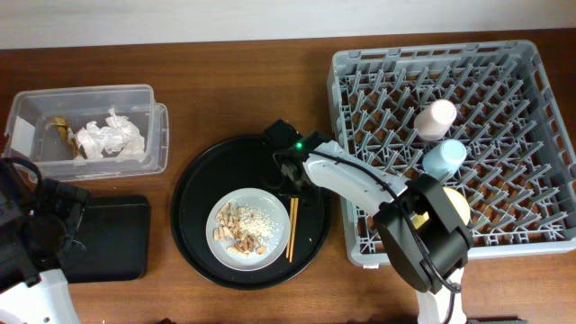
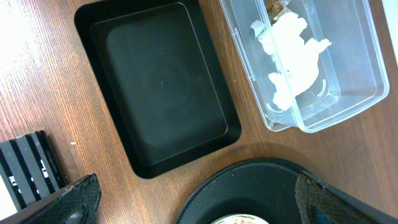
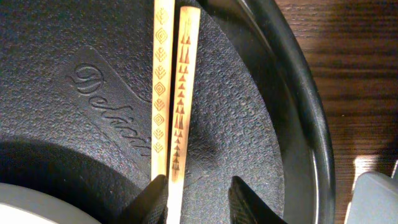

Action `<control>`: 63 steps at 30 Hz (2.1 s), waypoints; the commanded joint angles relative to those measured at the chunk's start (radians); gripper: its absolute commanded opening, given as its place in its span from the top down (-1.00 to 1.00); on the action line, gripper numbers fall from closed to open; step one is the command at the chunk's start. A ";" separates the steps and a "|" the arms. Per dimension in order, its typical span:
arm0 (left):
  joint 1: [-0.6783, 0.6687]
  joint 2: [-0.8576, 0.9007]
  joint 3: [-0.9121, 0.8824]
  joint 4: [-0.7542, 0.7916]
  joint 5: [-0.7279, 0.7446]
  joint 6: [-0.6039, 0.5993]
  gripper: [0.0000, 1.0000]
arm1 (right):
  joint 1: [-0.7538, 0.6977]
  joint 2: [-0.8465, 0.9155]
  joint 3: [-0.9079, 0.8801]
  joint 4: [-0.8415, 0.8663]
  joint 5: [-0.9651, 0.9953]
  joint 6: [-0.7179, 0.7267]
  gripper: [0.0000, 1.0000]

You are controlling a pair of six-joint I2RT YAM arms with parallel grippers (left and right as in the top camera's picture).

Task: Sort waste into correct bins and load items into the dishwasher rack
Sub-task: 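Grasp one wooden chopstick from the tray with the right gripper, then carry the chopstick into the rack and release it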

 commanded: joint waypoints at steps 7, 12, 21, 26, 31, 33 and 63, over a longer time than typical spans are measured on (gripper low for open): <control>0.003 -0.006 0.002 0.002 -0.014 -0.009 -0.98 | -0.001 0.024 -0.013 0.017 -0.003 0.016 0.32; 0.003 -0.006 0.002 0.002 -0.014 -0.009 -0.98 | -0.001 0.046 -0.014 0.018 0.000 0.016 0.32; 0.003 -0.006 0.002 0.002 -0.014 -0.009 -0.98 | -0.003 0.076 0.060 -0.038 -0.078 0.011 0.92; 0.003 -0.006 0.002 0.002 -0.014 -0.009 -0.98 | -0.084 0.066 0.529 -0.399 -0.071 -0.139 0.92; 0.003 -0.006 0.002 0.002 -0.014 -0.009 -0.98 | -0.330 0.066 0.855 -0.560 -0.107 -0.406 0.92; 0.003 -0.006 0.002 0.002 -0.014 -0.009 -0.98 | -0.438 0.066 0.868 -0.568 -0.141 -0.517 0.92; 0.003 -0.006 0.002 0.002 -0.014 -0.009 -0.99 | -0.339 0.069 0.615 -0.465 -0.307 -0.413 -0.43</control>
